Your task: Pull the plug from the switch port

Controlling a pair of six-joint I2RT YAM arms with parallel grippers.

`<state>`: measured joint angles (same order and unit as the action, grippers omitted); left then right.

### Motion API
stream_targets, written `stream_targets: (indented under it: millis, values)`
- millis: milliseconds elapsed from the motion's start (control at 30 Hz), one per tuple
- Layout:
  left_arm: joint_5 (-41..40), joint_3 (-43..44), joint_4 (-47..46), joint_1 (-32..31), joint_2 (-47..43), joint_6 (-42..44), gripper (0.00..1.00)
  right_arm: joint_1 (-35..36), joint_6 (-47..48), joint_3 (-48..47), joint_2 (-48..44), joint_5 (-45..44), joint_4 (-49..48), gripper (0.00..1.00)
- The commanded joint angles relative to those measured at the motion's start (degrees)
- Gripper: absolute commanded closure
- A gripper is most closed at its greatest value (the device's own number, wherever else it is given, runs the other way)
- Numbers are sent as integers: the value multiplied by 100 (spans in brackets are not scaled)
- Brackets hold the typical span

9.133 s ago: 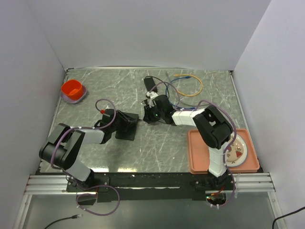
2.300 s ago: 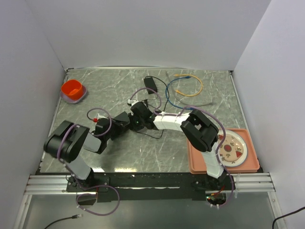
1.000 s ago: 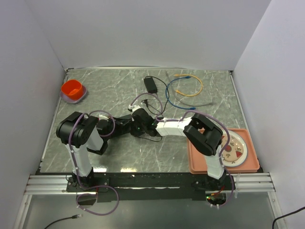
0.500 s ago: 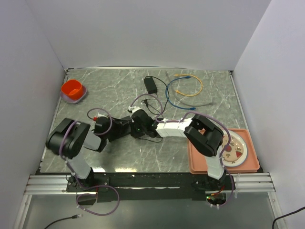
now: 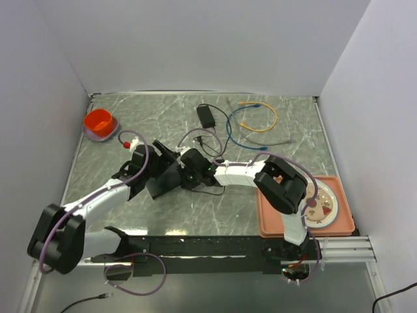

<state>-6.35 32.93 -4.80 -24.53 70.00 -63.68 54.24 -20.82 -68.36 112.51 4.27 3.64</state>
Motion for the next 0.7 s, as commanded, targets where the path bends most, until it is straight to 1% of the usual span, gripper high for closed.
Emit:
stream_targets:
  millis: [0,33,167,233,333,367,433,500,567,667]
  values:
    - [-736,337,1340,-174,-416,461,8,-246,719,209,193,-102,1640,100]
    - [-867,398,1654,-174,-434,549,8,-308,807,200,193,-128,1701,100]
    - [-1061,531,2088,-210,-469,655,11,-581,1394,104,140,-128,1772,100]
    - [-957,417,2027,-210,-531,708,14,-686,1632,95,79,-41,1685,100]
    - [-666,171,1808,-245,-575,699,19,-721,2273,69,-27,3,1614,100]
    - [-657,66,1720,-280,-592,699,19,-730,2545,33,-1,-5,1666,100]
    - [-805,-40,1588,-542,-680,786,20,-765,2818,-151,52,-93,1815,100]
    - [-1164,-102,1491,-928,-768,918,18,-801,2908,-361,166,-111,2035,100]
    - [-1316,-120,1403,-1105,-777,1216,17,-879,2961,-424,201,-67,2088,100]
    - [-1221,-242,1087,-1273,-821,1656,18,-976,2969,-389,114,179,2036,100]
